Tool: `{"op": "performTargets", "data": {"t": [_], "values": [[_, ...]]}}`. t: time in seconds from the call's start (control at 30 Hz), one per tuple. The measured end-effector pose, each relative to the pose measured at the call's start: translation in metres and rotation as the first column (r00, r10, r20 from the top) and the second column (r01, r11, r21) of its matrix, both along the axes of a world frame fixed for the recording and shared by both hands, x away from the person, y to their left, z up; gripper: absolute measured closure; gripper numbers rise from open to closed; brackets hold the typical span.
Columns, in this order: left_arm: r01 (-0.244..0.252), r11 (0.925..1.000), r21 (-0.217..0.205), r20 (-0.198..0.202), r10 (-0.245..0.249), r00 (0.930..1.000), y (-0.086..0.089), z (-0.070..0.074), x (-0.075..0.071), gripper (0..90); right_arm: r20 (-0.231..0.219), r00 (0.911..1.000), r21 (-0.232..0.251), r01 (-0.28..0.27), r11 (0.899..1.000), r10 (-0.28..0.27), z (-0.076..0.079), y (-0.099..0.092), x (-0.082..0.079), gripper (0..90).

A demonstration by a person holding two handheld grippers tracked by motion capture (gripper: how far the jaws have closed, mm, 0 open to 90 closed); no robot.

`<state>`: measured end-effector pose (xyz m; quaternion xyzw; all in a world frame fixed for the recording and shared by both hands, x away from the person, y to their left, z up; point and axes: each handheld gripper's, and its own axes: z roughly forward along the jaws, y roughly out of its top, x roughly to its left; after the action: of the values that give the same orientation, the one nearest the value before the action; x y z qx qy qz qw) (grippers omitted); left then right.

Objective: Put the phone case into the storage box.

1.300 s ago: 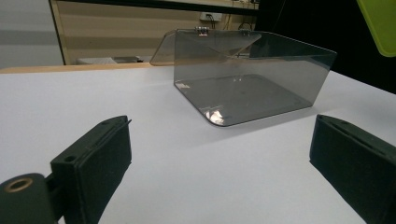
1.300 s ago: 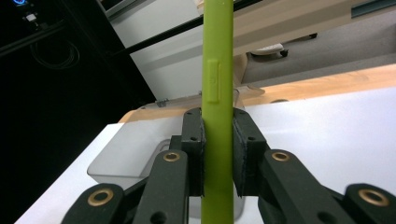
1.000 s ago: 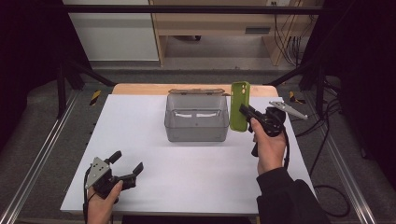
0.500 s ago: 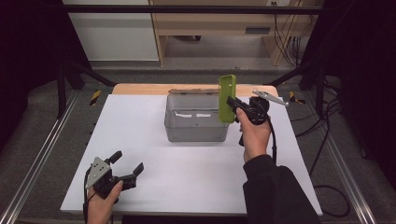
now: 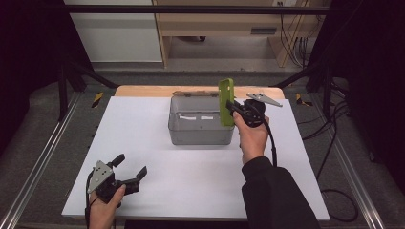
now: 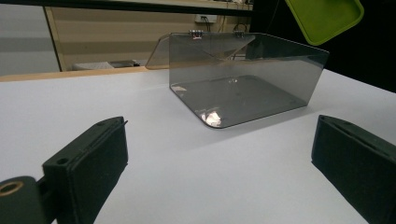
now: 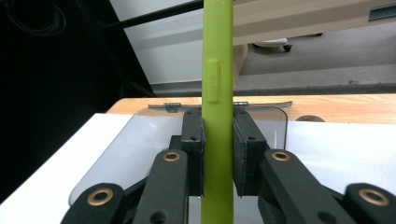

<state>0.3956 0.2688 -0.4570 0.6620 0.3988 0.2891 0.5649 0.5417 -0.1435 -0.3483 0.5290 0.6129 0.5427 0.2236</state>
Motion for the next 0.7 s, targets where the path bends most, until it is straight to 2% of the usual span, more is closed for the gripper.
{"op": "performTargets", "data": {"t": [0.33, 0.57, 0.7], "values": [[0.004, 1.0000, 0.002, -0.005, -0.004, 1.0000, 0.000, 0.000, 0.000, 3.6, 0.016, 0.9994, -0.061, 0.033, 0.998, -0.032, -0.005, 0.003, 0.006, 77.3], [0.005, 1.0000, 0.004, -0.008, -0.005, 1.0000, -0.001, -0.001, 0.001, 3.6, 0.011, 0.9986, -0.083, 0.052, 0.995, -0.051, -0.009, 0.005, 0.010, 77.3], [0.006, 1.0000, 0.007, -0.007, -0.006, 1.0000, 0.000, -0.001, 0.000, 3.6, 0.003, 0.9989, -0.117, 0.047, 0.992, -0.047, -0.014, 0.008, 0.012, 77.3]]}}
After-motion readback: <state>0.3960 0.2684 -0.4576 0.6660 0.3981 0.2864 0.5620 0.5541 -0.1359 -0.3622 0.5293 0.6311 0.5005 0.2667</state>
